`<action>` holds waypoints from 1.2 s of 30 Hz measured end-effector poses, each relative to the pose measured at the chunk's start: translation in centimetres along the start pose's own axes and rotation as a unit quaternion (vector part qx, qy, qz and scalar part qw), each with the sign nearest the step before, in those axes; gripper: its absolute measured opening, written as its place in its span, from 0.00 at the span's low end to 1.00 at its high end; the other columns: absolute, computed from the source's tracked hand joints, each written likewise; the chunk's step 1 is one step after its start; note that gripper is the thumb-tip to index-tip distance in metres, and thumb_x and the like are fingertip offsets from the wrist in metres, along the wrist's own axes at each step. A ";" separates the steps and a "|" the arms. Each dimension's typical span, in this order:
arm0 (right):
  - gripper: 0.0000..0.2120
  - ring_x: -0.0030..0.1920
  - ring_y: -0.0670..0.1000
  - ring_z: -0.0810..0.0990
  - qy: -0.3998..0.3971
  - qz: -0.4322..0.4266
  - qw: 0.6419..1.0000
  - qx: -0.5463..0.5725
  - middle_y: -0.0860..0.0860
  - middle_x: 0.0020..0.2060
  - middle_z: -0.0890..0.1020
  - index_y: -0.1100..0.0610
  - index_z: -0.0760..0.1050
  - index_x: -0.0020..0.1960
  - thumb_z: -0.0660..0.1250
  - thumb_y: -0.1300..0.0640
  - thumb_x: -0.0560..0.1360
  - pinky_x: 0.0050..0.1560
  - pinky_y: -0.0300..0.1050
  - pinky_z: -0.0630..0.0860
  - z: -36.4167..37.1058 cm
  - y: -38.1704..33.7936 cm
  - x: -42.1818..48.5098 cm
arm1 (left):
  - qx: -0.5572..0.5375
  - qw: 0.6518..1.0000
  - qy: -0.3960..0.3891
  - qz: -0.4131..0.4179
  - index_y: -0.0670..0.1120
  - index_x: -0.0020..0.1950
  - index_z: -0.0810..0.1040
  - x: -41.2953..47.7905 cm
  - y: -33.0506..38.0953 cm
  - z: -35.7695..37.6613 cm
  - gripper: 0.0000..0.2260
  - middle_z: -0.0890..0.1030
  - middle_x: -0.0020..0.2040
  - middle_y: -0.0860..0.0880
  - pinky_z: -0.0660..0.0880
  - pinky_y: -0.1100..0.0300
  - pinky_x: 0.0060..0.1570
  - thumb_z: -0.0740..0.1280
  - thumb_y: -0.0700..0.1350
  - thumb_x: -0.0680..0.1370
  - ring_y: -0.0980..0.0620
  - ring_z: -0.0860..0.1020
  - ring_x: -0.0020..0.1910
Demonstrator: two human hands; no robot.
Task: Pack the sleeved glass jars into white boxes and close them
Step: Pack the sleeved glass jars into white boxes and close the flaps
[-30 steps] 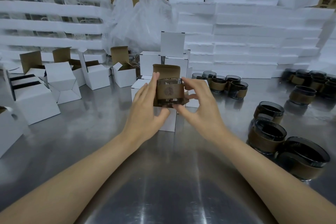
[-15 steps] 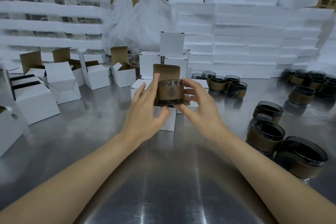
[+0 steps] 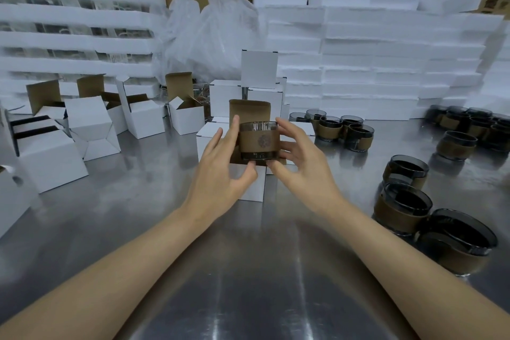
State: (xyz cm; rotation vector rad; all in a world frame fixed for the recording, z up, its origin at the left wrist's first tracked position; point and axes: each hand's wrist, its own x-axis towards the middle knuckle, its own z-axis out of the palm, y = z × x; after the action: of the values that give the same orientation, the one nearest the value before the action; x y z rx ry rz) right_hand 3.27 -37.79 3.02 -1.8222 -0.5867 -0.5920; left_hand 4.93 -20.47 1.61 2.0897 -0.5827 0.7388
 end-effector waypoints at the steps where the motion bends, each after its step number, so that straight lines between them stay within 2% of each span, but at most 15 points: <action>1: 0.29 0.59 0.44 0.78 -0.005 0.003 1.000 0.009 0.42 0.63 0.74 0.50 0.66 0.71 0.65 0.68 0.74 0.59 0.37 0.74 0.0 -0.1 -0.1 | 0.003 1.000 0.002 -0.004 0.55 0.78 0.53 0.0 -0.1 0.0 0.35 0.66 0.67 0.62 0.55 0.67 0.66 0.63 0.51 0.73 0.59 0.53 0.75; 4: 0.26 0.60 0.46 0.77 -0.015 0.008 1.000 0.019 0.46 0.65 0.73 0.51 0.66 0.72 0.60 0.67 0.77 0.61 0.41 0.75 -0.3 -0.2 -0.1 | 0.013 1.000 -0.005 -0.010 0.54 0.78 0.54 0.1 -0.2 -0.1 0.35 0.68 0.68 0.59 0.56 0.65 0.66 0.62 0.52 0.73 0.53 0.55 0.76; 7: 0.22 0.59 0.44 0.78 -0.014 0.009 1.000 0.003 0.43 0.65 0.74 0.49 0.66 0.72 0.61 0.62 0.80 0.60 0.37 0.74 -0.3 -0.1 0.0 | 0.016 1.000 -0.015 -0.017 0.54 0.78 0.53 0.2 -0.1 -0.2 0.34 0.69 0.72 0.54 0.55 0.64 0.68 0.61 0.53 0.74 0.51 0.55 0.76; 11: 0.22 0.64 0.41 0.73 -0.032 -0.035 0.996 -0.081 0.41 0.67 0.68 0.50 0.62 0.74 0.59 0.57 0.81 0.60 0.29 0.69 -0.4 0.1 0.1 | 0.015 0.999 -0.018 -0.024 0.56 0.78 0.50 0.2 0.0 -0.3 0.35 0.66 0.69 0.62 0.54 0.64 0.69 0.60 0.55 0.74 0.52 0.55 0.76; 13: 0.22 0.67 0.43 0.71 -0.038 -0.039 0.995 -0.088 0.43 0.71 0.65 0.49 0.60 0.74 0.58 0.58 0.81 0.62 0.29 0.68 -0.5 0.1 0.2 | 0.017 0.999 -0.021 -0.022 0.56 0.78 0.50 0.2 0.1 -0.5 0.35 0.66 0.66 0.64 0.58 0.57 0.72 0.60 0.56 0.74 0.50 0.56 0.76; 15: 0.22 0.64 0.41 0.73 -0.044 -0.032 0.995 -0.085 0.47 0.71 0.68 0.49 0.60 0.74 0.58 0.58 0.82 0.60 0.28 0.69 -0.5 0.1 0.3 | 0.017 0.999 -0.025 -0.021 0.56 0.78 0.50 0.2 0.3 -0.6 0.35 0.70 0.68 0.59 0.63 0.49 0.71 0.61 0.56 0.75 0.48 0.59 0.75; 17: 0.21 0.61 0.40 0.75 -0.043 -0.025 0.995 -0.083 0.49 0.68 0.71 0.50 0.62 0.74 0.58 0.58 0.82 0.58 0.29 0.70 -0.6 0.0 0.3 | 0.022 0.999 -0.026 -0.020 0.57 0.78 0.49 0.2 0.3 -0.5 0.35 0.71 0.69 0.57 0.63 0.50 0.71 0.61 0.56 0.74 0.48 0.58 0.75; 20: 0.20 0.59 0.44 0.78 -0.034 -0.018 0.995 -0.092 0.51 0.66 0.75 0.52 0.63 0.73 0.59 0.58 0.81 0.58 0.32 0.72 -0.5 0.0 0.3 | 0.029 0.999 -0.019 -0.008 0.57 0.78 0.48 0.1 0.2 -0.4 0.37 0.63 0.64 0.72 0.56 0.62 0.69 0.63 0.58 0.75 0.50 0.56 0.76; 22: 0.20 0.57 0.46 0.79 -0.029 -0.012 0.994 -0.101 0.52 0.61 0.78 0.51 0.64 0.73 0.59 0.58 0.82 0.59 0.36 0.73 -0.5 -0.1 0.3 | 0.022 1.000 -0.014 -0.004 0.55 0.79 0.49 0.1 0.1 -0.2 0.37 0.59 0.58 0.77 0.56 0.62 0.68 0.66 0.58 0.76 0.51 0.56 0.76; 23: 0.20 0.56 0.47 0.80 -0.028 -0.009 0.994 -0.105 0.52 0.59 0.80 0.50 0.64 0.73 0.59 0.57 0.82 0.60 0.39 0.74 -0.5 -0.1 0.2 | 0.022 1.000 -0.014 -0.003 0.54 0.79 0.49 0.1 0.1 -0.2 0.37 0.60 0.58 0.76 0.58 0.60 0.69 0.66 0.57 0.76 0.51 0.57 0.75; 25: 0.20 0.55 0.48 0.81 -0.024 -0.006 0.994 -0.107 0.52 0.55 0.82 0.50 0.64 0.73 0.59 0.57 0.82 0.61 0.45 0.74 -0.5 -0.2 0.1 | 0.019 1.000 -0.023 -0.001 0.52 0.79 0.50 0.2 0.1 -0.2 0.37 0.66 0.61 0.68 0.61 0.53 0.72 0.66 0.57 0.76 0.50 0.58 0.75; 29: 0.20 0.53 0.46 0.81 -0.015 -0.010 0.994 -0.103 0.51 0.52 0.83 0.50 0.64 0.73 0.59 0.57 0.82 0.59 0.42 0.74 -0.4 -0.2 0.0 | 0.009 0.999 -0.039 0.004 0.47 0.79 0.50 0.4 0.2 -0.3 0.36 0.72 0.69 0.50 0.64 0.46 0.70 0.66 0.52 0.78 0.45 0.62 0.74; 32: 0.20 0.52 0.43 0.81 -0.007 -0.004 0.996 -0.093 0.51 0.52 0.83 0.49 0.65 0.73 0.59 0.58 0.82 0.58 0.36 0.73 -0.3 -0.1 0.0 | 0.016 0.999 -0.037 0.012 0.46 0.79 0.51 0.4 0.2 -0.2 0.35 0.71 0.70 0.47 0.65 0.46 0.70 0.66 0.49 0.78 0.45 0.63 0.73; 36: 0.20 0.53 0.44 0.81 -0.001 -0.001 0.997 -0.082 0.51 0.53 0.83 0.49 0.66 0.72 0.60 0.59 0.81 0.59 0.37 0.74 -0.3 -0.1 -0.1 | 0.026 0.999 -0.026 0.033 0.43 0.79 0.52 0.5 0.2 -0.3 0.34 0.72 0.68 0.45 0.67 0.49 0.68 0.67 0.46 0.78 0.46 0.67 0.70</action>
State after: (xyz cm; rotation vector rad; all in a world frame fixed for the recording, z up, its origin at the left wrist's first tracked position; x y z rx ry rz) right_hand 3.10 -38.02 3.13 -1.9773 -0.5557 -0.6562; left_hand 5.07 -20.45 2.18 2.1518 -0.6708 0.7458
